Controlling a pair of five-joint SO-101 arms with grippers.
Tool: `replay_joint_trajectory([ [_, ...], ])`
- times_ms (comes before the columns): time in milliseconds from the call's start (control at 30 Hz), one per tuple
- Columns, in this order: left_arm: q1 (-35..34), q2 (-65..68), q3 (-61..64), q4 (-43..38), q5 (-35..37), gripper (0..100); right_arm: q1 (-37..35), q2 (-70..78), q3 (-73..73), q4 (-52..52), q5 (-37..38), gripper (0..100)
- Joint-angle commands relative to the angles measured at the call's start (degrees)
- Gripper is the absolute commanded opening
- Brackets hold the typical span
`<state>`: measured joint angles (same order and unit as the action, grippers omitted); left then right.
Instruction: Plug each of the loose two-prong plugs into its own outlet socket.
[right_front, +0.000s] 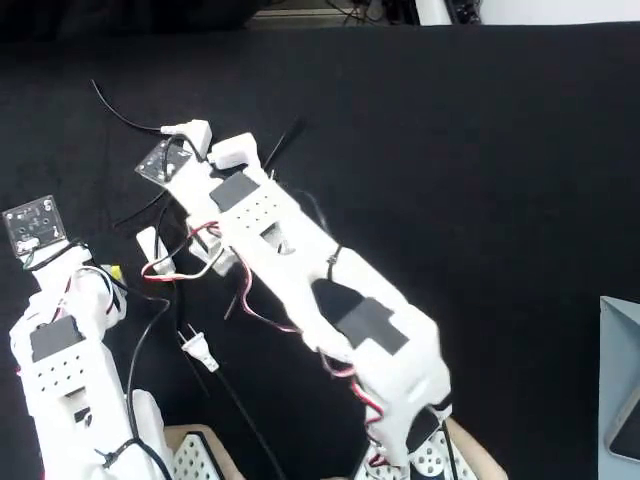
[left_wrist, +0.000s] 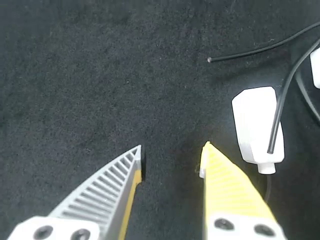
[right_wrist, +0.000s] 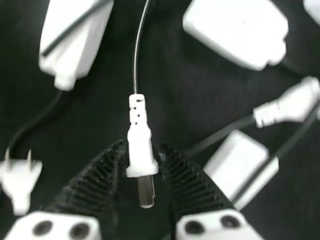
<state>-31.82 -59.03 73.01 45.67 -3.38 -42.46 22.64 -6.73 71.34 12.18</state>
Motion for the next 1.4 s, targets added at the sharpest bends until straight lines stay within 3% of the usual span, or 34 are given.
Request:
replay_joint_trajectory([
  [0,-0.13,-0.88,-0.4,-1.14,0.53,20,1.23,-10.33,6.46,1.67,0.18,1.1],
  [133,-0.13,-0.88,-0.4,-1.14,0.53,20,1.23,-21.32,21.23,-2.11,0.09,1.1],
  [300,-0.13,-0.88,-0.31,-1.14,0.53,20,1.41,-32.92,39.08,-9.23,-5.71,1.3],
  [500,-0.13,-0.88,-0.31,-1.14,0.53,20,2.99,-33.63,48.75,-14.86,-9.32,1.5],
  [600,-0.13,-0.88,-0.31,-1.14,0.35,20,3.43,-30.55,49.71,-16.97,-9.05,2.3],
  [767,-0.13,-0.88,-0.31,-1.14,0.26,20,2.29,-29.23,49.19,-16.88,-9.05,17.7],
  [1033,-0.13,-0.88,-0.22,-1.14,0.18,20,1.41,-28.79,46.29,-16.88,-8.79,16.5],
  [1367,-0.13,-0.88,-0.22,-1.14,0.18,20,1.49,-23.25,42.42,-16.88,-1.41,16.3],
])
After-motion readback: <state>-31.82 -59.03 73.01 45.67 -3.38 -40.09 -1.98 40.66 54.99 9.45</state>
